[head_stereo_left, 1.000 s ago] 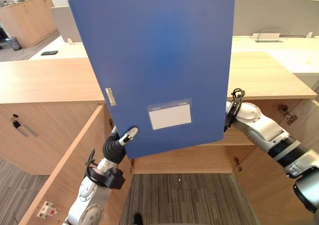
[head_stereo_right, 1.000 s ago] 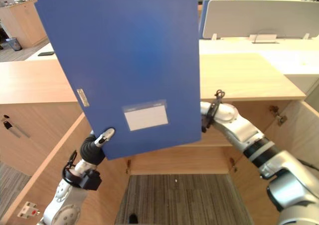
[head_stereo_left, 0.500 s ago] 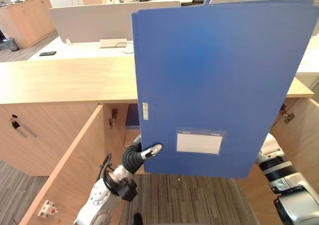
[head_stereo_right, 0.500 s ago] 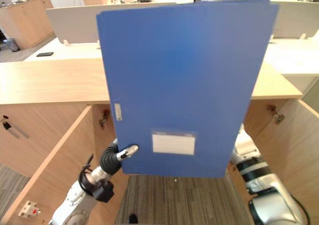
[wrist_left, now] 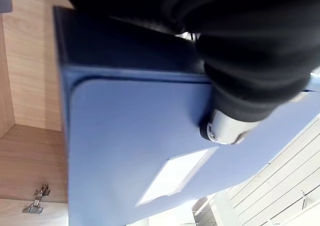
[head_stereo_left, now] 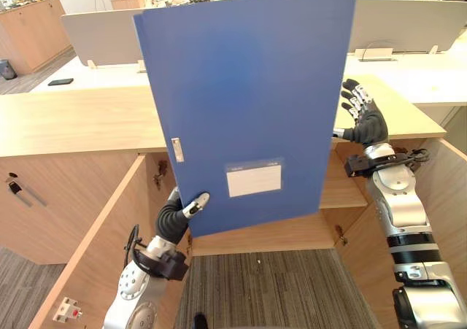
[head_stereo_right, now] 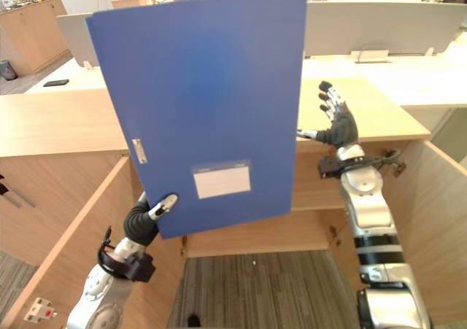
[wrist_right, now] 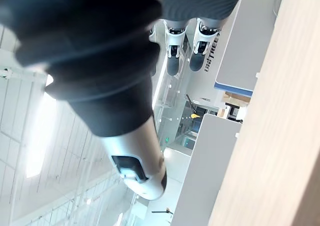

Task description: Walk over to the cabinet, pick up the folder, carry it to the office cabinet, place the folder inside the office cabinet, then close the office cabinet door

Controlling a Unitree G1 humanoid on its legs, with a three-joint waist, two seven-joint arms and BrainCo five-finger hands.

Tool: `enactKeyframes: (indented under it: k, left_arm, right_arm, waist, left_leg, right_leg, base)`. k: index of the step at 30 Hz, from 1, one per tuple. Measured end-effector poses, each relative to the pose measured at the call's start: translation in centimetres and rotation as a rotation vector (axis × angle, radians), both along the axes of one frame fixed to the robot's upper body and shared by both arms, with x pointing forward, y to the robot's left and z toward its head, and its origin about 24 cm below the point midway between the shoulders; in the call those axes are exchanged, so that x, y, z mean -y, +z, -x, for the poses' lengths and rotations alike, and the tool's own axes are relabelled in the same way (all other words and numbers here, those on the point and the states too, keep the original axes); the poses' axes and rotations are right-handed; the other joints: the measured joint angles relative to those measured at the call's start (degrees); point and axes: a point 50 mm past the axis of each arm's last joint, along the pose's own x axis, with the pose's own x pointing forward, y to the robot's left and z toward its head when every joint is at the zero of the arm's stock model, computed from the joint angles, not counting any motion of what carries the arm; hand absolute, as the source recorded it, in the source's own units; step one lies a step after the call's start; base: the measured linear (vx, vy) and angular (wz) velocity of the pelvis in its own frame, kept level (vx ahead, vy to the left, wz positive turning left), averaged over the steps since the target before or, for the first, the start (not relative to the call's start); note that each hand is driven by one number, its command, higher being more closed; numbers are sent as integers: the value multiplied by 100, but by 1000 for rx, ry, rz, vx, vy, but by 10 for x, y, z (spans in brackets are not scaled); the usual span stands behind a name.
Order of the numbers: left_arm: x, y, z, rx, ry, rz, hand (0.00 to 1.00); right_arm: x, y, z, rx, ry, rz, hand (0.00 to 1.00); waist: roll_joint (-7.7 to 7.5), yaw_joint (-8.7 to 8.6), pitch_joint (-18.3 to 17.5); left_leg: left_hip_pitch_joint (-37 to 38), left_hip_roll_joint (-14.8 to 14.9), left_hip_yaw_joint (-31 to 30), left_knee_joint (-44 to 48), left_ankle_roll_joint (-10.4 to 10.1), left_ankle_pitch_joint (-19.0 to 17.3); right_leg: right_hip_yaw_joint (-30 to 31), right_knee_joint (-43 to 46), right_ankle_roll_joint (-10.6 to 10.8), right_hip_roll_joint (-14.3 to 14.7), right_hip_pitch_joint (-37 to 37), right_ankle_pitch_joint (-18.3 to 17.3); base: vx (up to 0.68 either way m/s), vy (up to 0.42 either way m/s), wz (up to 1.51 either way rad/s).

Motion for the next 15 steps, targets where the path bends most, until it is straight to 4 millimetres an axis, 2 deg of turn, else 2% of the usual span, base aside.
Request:
enactKeyframes:
  k: [9,15]
  left_arm:
    - [-16,3,-3,22,116,-73,100]
    - [-45,5,0,27,261,-120,100]
  right_arm:
    - [-2,4,14,66,-4,-80,0]
    - [21,27,33,192,-45,-148,0]
  waist:
    - [-7,-14,5]
    - [-12,-71,8]
  left_leg:
    - [1,-1,5,1,-4,-10]
    - [6,-1,11,1,-7,-22]
  right_leg:
    - [3,-42,-4,0,15,8]
    - [5,-54,-3,-1,20,8]
  base:
    - [0,0,0]
    - [0,0,0]
